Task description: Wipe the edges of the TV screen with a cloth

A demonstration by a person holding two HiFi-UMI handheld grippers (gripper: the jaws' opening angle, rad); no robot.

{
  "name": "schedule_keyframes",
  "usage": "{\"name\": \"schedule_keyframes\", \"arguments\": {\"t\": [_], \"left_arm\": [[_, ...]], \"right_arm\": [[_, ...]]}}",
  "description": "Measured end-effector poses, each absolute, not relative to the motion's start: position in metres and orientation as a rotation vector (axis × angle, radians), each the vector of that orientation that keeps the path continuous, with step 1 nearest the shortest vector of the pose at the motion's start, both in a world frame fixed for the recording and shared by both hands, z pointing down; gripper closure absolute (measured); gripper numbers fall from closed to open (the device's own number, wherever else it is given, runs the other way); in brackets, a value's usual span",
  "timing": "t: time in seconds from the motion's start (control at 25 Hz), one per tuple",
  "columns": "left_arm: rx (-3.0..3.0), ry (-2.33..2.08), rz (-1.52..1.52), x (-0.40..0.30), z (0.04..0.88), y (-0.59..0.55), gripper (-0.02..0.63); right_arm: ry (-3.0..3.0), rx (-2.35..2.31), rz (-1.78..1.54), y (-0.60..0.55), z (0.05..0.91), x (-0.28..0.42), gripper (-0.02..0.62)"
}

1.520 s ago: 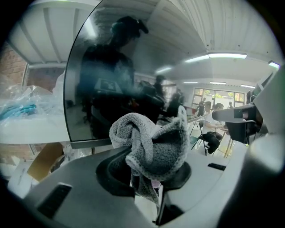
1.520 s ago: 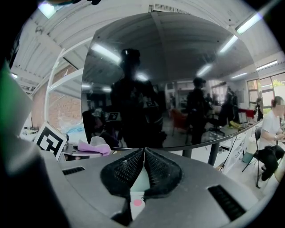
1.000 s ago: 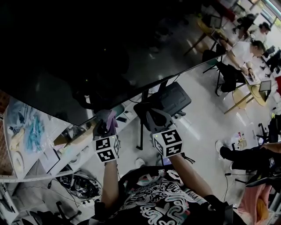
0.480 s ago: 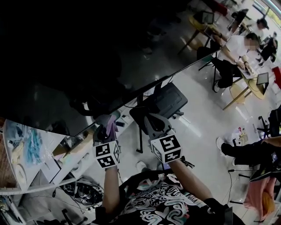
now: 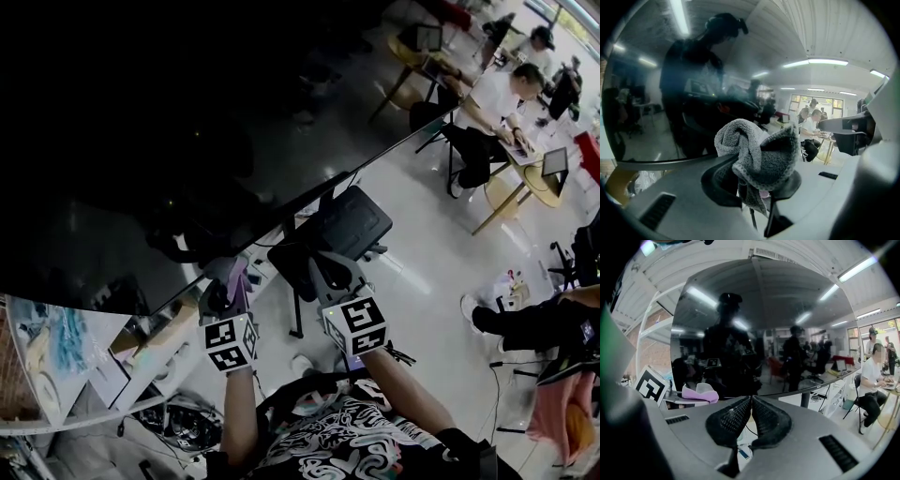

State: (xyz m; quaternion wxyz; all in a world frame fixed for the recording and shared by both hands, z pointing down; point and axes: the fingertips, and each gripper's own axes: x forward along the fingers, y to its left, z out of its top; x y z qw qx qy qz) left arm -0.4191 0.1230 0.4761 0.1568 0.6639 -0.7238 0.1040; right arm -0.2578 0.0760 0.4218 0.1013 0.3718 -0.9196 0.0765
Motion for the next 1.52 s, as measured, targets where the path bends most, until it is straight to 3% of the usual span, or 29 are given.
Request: {"name": "schedule_keyframes", "arguments": {"t": [1.52], "left_arm": [[2.003, -1.93, 0.246, -0.368, 0.466, 0.069, 0.494]], "right_arm": [[-2.674, 1.204, 0.274, 0.039, 0.423, -0.214, 0.565]]}}
